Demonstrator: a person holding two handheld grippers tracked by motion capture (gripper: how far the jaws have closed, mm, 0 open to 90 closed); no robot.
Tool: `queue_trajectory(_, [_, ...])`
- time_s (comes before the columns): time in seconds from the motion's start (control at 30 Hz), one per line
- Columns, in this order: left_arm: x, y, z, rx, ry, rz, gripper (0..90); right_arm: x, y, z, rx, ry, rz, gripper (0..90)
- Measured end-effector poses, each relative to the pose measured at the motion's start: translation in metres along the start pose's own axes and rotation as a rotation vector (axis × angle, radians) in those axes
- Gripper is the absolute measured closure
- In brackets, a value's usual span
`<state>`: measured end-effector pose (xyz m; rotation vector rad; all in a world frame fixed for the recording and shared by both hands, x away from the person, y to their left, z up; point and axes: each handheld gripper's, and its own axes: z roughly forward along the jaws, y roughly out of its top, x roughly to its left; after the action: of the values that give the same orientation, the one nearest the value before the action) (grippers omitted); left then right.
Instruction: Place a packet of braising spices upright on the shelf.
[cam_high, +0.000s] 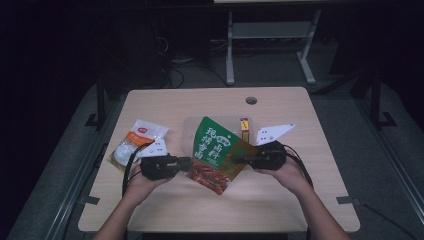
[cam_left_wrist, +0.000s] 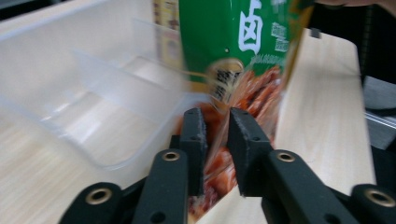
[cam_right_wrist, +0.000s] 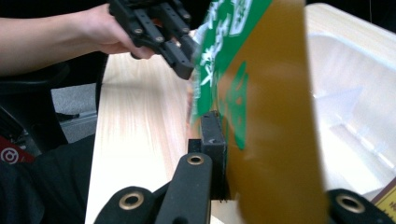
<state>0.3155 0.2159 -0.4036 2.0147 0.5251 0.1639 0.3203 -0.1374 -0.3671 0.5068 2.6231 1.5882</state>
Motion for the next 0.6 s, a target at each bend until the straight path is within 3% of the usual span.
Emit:
queue_trajectory(0.13, [0.003,-0.003,-0.005,0.001,0.022,0.000,63.9,0.004,0.003,-0.004,-0.008,-0.002,-0.029,90.0])
queue_trajectory(0.27, [0.002,-0.007,-0.007,0.039,0.046,0.007,51.3,0.006,0.008,-0.008,0.000,-0.011,-0.041,90.0])
queue_trajectory(0.6, [-0.007,-0.025,-0.012,0.129,0.062,-0.009,35.9,0.007,0.022,-0.022,-0.034,-0.031,-0.063,90.0])
